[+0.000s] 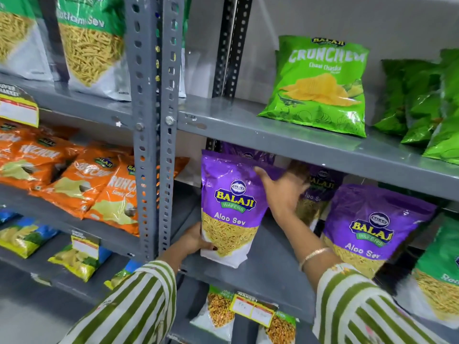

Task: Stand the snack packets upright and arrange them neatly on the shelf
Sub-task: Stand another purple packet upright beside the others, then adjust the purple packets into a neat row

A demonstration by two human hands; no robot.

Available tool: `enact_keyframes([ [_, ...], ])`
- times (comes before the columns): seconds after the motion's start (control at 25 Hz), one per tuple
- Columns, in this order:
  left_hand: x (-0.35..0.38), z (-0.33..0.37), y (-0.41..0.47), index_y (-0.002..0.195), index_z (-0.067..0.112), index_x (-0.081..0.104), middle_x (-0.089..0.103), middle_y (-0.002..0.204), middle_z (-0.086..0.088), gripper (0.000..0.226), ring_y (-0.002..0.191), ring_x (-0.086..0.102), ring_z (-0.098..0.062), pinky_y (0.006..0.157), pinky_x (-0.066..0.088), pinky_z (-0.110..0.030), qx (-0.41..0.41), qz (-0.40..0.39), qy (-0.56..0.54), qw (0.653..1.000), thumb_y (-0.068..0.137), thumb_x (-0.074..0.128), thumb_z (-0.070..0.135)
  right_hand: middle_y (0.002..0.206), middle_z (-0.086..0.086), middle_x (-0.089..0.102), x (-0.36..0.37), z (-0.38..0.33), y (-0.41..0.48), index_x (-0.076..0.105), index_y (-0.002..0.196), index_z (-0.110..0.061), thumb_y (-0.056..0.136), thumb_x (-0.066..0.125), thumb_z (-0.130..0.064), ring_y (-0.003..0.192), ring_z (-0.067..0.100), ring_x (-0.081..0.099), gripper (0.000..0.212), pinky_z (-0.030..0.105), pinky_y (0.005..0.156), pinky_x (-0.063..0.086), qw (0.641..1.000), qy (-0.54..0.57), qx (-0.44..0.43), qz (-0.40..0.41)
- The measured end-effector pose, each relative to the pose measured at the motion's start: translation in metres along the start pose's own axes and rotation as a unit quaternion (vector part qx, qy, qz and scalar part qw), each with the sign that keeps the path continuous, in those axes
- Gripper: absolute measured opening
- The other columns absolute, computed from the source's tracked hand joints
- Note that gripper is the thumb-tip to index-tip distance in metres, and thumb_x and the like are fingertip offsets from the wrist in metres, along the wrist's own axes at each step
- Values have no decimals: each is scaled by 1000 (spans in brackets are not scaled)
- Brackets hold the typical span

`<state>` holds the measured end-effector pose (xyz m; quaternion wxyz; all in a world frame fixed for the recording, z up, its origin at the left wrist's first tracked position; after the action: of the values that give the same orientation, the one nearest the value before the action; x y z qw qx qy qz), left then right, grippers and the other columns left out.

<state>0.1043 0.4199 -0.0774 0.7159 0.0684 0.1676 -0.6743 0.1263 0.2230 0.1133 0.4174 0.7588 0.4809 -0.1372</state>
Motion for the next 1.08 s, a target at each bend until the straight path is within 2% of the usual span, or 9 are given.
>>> enact_keyframes([
  [0.12,-2,0,-2,124,4,50,59,125,-8,77,117,52,-21,103,44,-38,-5,12,26,1000,55,83,6,138,19,46,36,61,-46,37,132,2,61,82,-36,121,24,49,92,33,103,42,957,239,101,-130],
  [0.2,0,-2,-1,124,0,47,58,124,-9,71,117,52,-21,92,50,-21,-2,5,1,1000,60,79,-4,127,11,55,71,76,-84,45,120,-2,61,84,-18,96,10,59,73,11,74,50,901,261,140,-317],
  [0.28,1,-3,-2,126,-5,45,54,119,-5,67,111,49,-15,73,48,-2,6,-6,-18,1000,66,72,-14,125,13,60,98,89,-100,50,122,-2,51,83,-27,102,16,61,82,15,75,45,901,212,124,-357],
  [0.44,-6,-14,3,133,2,37,51,136,-13,78,121,49,-22,102,41,-34,-8,-9,-38,999,65,73,-11,129,16,60,115,95,-99,48,127,-1,59,84,-27,120,31,56,81,31,91,45,916,196,124,-326],
  [0.56,5,-8,-8,136,5,29,49,133,-6,94,122,46,-19,104,37,-34,-24,32,-58,998,59,82,1,131,15,54,94,123,-98,40,131,-3,66,81,-26,122,32,52,80,37,99,43,928,168,175,-283],
  [0.68,22,2,-45,138,7,27,46,129,-5,112,125,44,-23,107,36,-38,65,212,-82,972,43,82,30,107,18,61,20,188,-96,52,109,-6,68,80,-25,110,36,58,53,39,89,45,955,131,241,-111],
  [0.8,73,0,-88,139,1,26,30,147,-24,98,136,26,-37,110,26,-53,110,367,101,918,61,75,36,101,19,64,-72,265,-92,55,98,-4,67,79,-29,104,37,59,47,43,86,47,941,67,331,32],
  [0.96,200,56,-73,140,7,25,34,147,-22,93,136,29,-31,111,22,-38,189,232,172,939,66,74,35,93,9,50,-105,338,-58,41,111,-9,65,80,-1,95,28,58,61,22,75,45,940,164,291,-67],
  [1.08,275,91,-19,143,5,16,31,146,-7,105,137,29,-19,106,26,-23,64,2,36,997,62,82,18,121,9,50,-80,357,-35,31,134,4,65,79,5,109,17,47,84,17,88,42,914,243,243,-214],
])
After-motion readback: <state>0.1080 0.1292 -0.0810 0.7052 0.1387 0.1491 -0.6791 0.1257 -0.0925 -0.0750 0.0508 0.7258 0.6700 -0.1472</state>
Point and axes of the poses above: each hand's wrist, its own y-axis towards the middle knuckle, its own x-axis out of the palm, z = x × y, the point moved 5 cm from there along y, towards the middle knuckle
